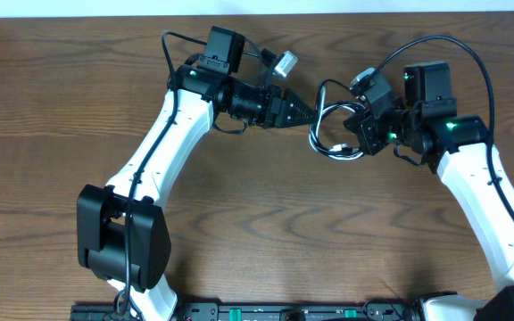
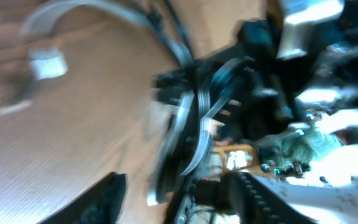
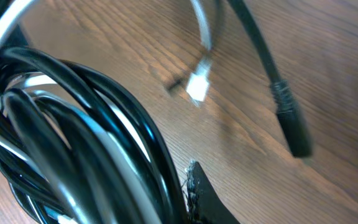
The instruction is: Untangle cables
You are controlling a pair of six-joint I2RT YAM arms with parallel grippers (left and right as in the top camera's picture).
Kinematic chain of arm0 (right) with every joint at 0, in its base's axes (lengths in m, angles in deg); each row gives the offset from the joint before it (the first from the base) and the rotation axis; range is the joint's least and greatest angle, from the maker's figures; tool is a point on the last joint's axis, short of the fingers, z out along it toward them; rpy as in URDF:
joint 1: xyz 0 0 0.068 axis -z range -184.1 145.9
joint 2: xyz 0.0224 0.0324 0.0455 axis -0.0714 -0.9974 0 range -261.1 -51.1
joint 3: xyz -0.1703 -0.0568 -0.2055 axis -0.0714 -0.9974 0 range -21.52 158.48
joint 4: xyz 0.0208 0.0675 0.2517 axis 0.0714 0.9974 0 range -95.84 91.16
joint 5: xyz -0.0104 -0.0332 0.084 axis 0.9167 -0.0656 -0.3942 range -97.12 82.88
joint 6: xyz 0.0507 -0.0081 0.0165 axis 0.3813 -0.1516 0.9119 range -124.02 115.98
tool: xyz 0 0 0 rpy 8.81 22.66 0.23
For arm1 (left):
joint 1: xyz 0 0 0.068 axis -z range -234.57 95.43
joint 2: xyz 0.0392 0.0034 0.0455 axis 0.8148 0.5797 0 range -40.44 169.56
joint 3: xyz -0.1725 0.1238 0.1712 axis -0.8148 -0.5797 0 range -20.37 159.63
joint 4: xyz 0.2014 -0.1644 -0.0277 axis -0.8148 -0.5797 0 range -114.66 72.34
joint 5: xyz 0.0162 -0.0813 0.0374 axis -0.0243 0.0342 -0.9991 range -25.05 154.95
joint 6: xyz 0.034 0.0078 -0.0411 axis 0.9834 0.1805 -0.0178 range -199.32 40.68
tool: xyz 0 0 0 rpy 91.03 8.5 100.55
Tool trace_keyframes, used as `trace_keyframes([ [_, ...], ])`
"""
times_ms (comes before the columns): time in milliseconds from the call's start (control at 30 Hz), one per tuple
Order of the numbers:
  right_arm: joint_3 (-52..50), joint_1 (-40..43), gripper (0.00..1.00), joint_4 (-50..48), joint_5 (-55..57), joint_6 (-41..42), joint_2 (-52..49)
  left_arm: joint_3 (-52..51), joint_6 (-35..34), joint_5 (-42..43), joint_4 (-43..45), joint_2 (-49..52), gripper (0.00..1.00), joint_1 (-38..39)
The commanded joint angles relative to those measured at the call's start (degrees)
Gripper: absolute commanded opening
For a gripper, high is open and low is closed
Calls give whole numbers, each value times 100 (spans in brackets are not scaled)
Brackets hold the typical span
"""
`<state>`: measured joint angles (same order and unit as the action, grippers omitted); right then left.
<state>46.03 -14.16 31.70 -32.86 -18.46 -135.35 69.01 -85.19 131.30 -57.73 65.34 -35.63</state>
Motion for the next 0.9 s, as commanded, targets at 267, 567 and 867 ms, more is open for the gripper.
trace_keyframes([
  [267, 98, -101, 1, 278, 485, 166, 260, 83, -1639, -946, 1569, -22, 75, 28],
  [567, 96, -127, 1, 391, 529, 317, 258, 83, -2157, -946, 1895, 192, 76, 275],
  [867, 96, -195, 1, 474, 616, 479, 258, 85, -2625, -1134, 2350, 721, 76, 494],
])
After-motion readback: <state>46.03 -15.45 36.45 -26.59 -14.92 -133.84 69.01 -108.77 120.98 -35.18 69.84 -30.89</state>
